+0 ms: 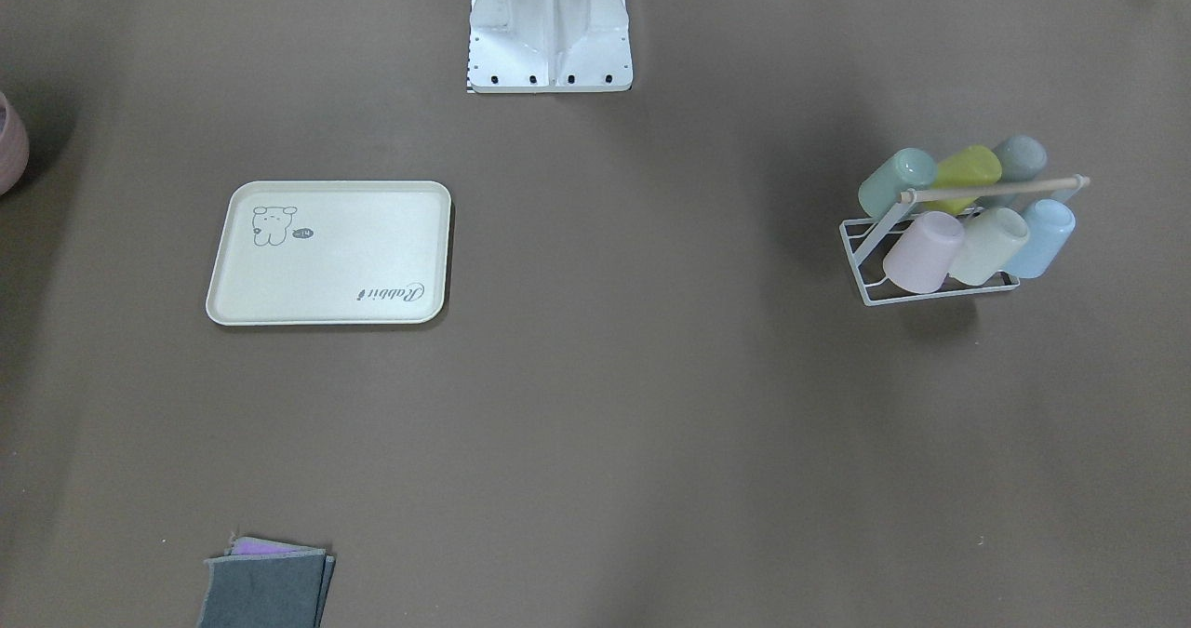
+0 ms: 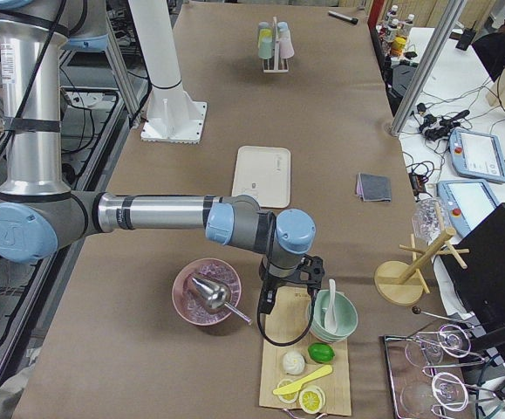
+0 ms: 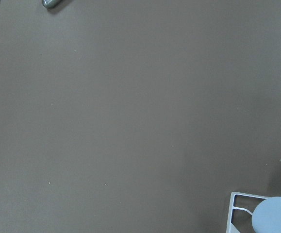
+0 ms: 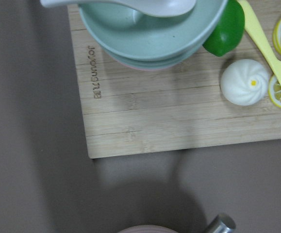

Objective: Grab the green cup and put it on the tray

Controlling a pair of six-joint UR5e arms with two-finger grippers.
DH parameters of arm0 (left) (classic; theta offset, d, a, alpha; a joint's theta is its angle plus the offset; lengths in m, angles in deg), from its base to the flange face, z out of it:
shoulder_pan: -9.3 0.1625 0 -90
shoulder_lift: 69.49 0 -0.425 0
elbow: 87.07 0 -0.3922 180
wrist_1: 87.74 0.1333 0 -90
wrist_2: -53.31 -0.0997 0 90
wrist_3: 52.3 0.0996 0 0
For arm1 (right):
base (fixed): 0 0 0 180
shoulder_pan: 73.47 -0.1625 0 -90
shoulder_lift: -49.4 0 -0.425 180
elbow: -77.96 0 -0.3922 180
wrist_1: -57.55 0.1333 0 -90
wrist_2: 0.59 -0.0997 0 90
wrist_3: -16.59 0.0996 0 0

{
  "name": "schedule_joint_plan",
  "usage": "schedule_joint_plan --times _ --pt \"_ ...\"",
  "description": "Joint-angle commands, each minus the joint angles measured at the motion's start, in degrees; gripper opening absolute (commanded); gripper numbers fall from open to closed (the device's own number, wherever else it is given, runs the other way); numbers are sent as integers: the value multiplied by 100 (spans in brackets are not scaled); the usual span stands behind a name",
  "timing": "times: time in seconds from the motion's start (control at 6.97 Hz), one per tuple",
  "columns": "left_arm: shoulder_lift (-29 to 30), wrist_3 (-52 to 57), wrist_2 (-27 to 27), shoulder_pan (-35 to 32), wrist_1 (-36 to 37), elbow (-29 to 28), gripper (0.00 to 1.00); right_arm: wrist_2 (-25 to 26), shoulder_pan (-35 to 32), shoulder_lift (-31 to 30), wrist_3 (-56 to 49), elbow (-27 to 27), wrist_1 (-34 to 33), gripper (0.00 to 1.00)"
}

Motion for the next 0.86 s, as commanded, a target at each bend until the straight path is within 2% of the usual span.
schedule_joint_plan --times 0.0,0.29,0.43,0.57,0.72 --pt "76 5 -5 7 409 283 98 -148 512 92 858 -407 18 100" --pt "496 686 -41 7 392 -485 98 -253 1040 171 1456 -594 54 100" --pt "525 751 -32 7 375 -481 98 -271 1260 223 1939 -708 141 99" --pt "664 752 3 7 401 -377 98 -393 1532 267 2362 -700 542 99" --pt "675 726 12 15 393 -237 98 -377 1874 546 2931 -717 589 99"
